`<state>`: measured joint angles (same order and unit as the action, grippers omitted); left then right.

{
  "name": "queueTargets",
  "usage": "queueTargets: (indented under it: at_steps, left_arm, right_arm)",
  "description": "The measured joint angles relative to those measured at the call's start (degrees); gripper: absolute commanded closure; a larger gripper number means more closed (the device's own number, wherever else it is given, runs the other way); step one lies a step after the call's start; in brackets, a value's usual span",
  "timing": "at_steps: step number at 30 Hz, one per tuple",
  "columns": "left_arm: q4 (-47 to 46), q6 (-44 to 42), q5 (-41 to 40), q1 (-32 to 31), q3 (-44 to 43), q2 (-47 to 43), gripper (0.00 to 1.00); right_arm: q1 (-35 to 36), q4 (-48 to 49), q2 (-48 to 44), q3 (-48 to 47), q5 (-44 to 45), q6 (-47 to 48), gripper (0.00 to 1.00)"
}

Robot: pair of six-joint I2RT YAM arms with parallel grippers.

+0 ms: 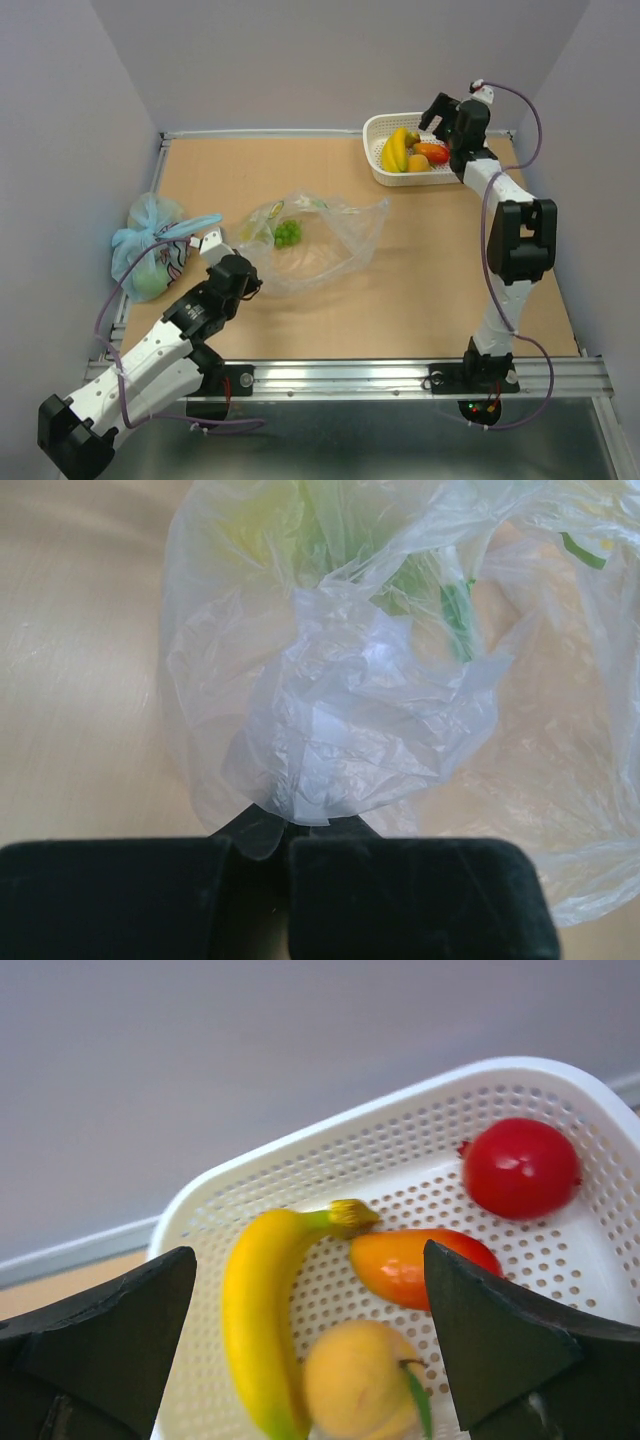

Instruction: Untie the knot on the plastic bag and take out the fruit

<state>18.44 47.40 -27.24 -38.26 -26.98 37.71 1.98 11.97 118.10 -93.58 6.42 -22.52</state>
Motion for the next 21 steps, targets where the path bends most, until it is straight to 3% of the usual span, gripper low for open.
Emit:
queueTargets:
  at_steps: [6, 11, 16, 21]
  left_arm:
    - [0.0, 0.0, -0.1, 0.0, -0.1, 0.9, 1.0]
    - [0.1, -0.2, -0.2, 0.0, -0.2, 1.7, 1.0]
    - [0.0, -0.4, -0.2, 0.0, -0.2, 1.8, 1.0]
    - [-0.1, -1.0, 0.2, 0.0, -0.2, 1.8, 1.0]
  right_arm:
    - [6.8, 0.2, -14.1, 6.7, -9.7, 8.1, 0.01]
    - [21.7, -1.5, -25.2, 12.3, -18.2, 17.8, 0.05]
    - [35.3, -6.1, -27.8, 16.8, -23.2, 22.8, 0.15]
    - [42.3, -10.7, -25.7, 22.4, -25.6, 22.0, 0.21]
